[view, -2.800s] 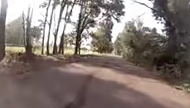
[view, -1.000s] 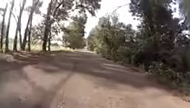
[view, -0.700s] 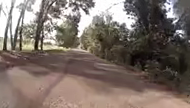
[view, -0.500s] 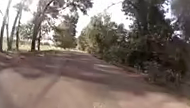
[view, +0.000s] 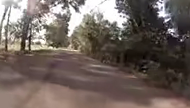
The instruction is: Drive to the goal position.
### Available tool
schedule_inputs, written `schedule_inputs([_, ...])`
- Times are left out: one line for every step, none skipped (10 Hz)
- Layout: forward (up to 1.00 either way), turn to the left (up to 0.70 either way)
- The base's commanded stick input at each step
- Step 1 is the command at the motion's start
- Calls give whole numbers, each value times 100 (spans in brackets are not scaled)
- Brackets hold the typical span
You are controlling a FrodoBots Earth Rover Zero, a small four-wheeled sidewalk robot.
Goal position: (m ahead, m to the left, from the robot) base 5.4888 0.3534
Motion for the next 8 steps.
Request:
schedule_inputs([100,-8])
schedule_inputs([100,-7])
schedule_inputs([100,-7])
schedule_inputs([100,-7])
schedule_inputs([100,-7])
schedule_inputs([100,-7])
schedule_inputs([100,-7])
schedule_inputs([100,-7])
